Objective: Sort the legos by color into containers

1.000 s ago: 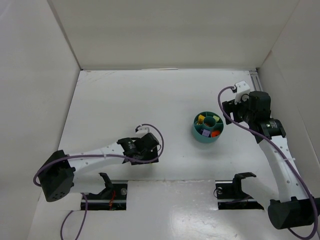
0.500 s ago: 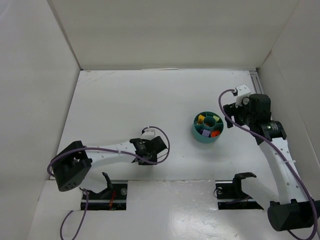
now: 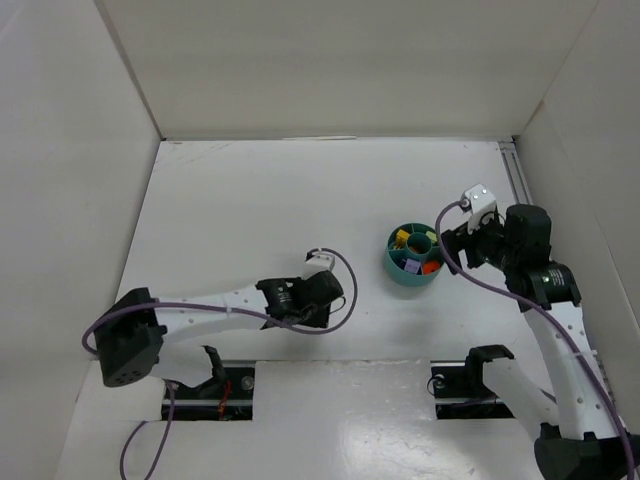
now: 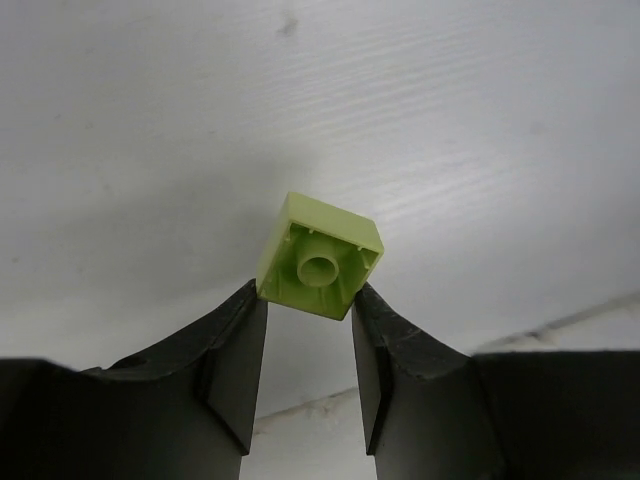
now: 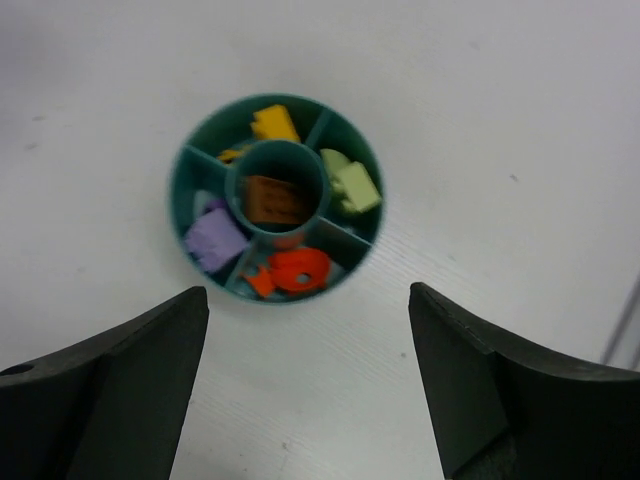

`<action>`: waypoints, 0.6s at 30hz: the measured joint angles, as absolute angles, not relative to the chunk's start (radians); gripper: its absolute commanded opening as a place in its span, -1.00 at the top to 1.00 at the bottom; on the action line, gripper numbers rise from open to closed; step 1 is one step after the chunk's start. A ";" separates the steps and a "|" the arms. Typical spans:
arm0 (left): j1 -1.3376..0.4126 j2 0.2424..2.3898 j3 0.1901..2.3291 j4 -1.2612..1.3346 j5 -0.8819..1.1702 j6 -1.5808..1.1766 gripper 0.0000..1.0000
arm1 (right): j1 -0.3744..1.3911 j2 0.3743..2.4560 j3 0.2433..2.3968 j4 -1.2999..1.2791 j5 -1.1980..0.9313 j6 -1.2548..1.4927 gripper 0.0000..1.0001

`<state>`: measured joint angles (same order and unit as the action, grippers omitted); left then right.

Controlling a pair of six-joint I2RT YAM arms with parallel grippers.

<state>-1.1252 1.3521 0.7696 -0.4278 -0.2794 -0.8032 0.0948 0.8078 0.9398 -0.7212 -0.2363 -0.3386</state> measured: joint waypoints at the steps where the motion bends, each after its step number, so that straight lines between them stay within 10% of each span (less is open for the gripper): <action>1: -1.140 1.320 0.769 -0.409 -0.264 -0.769 0.79 | 0.094 0.791 0.931 -0.712 -0.306 -0.355 -0.72; 18: -1.189 0.856 0.667 0.037 0.137 -0.221 0.68 | 0.607 0.743 0.826 -0.467 -0.845 -0.409 -0.74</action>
<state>-1.1889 0.8562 0.6674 0.0372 0.1371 -0.2214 0.6071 0.7425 0.8257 -0.4671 -0.8452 -0.4088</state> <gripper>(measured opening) 0.326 0.871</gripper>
